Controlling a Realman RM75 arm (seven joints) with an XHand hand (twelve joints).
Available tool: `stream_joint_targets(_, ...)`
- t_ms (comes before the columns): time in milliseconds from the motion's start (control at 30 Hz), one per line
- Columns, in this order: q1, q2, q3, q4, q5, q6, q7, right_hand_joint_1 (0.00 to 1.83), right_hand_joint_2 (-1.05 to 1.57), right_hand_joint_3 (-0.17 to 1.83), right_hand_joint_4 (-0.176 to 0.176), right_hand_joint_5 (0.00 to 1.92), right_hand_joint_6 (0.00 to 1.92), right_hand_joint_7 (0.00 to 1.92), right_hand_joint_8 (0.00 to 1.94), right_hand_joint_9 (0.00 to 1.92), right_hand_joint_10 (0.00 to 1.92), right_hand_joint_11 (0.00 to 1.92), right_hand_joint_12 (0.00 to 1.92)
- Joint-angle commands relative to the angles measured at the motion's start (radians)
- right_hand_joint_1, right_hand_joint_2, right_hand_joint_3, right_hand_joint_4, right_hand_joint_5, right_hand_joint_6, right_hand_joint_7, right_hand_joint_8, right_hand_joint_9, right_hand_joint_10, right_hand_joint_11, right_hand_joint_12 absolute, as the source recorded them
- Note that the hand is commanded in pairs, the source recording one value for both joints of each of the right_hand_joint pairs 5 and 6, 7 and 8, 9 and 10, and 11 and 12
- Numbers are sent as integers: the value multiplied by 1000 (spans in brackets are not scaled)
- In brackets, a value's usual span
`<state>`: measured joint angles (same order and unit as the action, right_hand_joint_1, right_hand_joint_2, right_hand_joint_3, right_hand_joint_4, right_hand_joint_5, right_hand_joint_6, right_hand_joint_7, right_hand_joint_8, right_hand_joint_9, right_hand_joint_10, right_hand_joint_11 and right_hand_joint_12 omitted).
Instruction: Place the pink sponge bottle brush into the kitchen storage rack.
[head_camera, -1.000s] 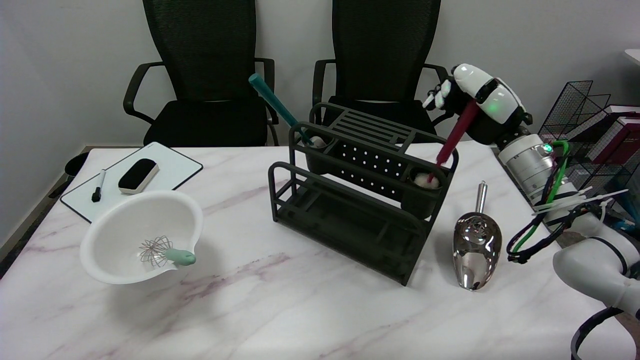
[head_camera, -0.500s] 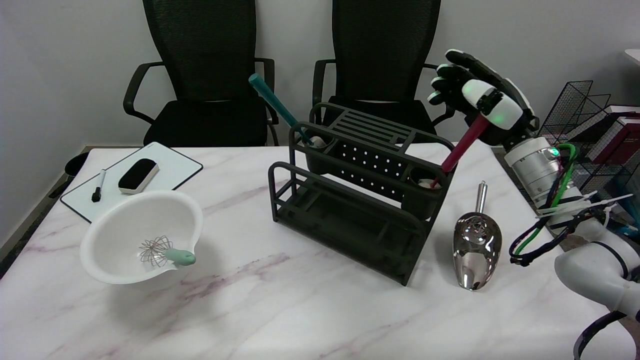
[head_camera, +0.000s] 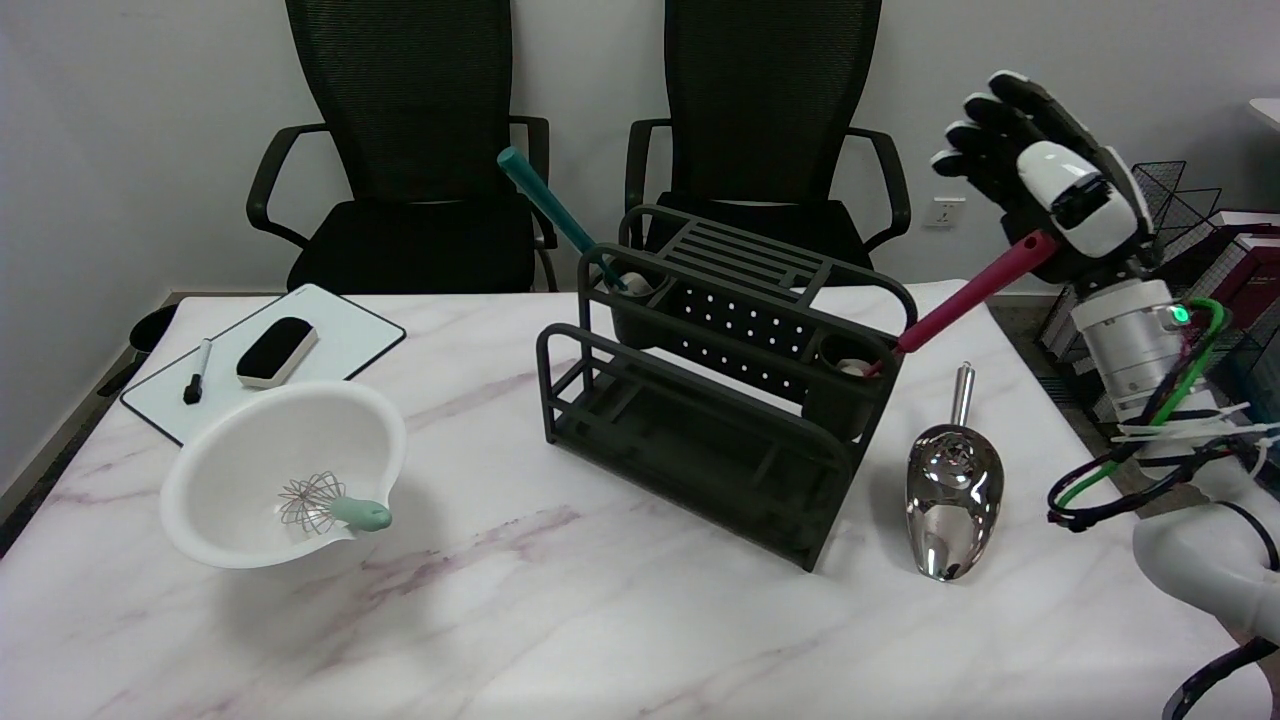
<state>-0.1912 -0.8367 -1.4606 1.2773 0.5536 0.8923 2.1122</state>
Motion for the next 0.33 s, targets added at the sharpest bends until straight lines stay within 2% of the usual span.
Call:
stream_joint_targets(33, -33, -17, 47, -262, 141, 166, -13, 1042, 456, 1385, 0, 608, 608, 666, 666, 726, 726, 843, 843)
stream_joint_targets(100, -25, -17, 35, -288, 135, 172, -13, 1041, 466, 1366, 0, 609, 609, 683, 683, 722, 722, 841, 841)
stream_joint_targets(167, -20, -15, 10, -293, 125, 188, -13, 1039, 494, 1311, 0, 605, 605, 802, 802, 760, 760, 849, 849)
stream_joint_targets(333, 7, -43, 0, -342, 149, 235, -13, 1035, 513, 1219, 0, 592, 592, 982, 982, 939, 939, 955, 955)
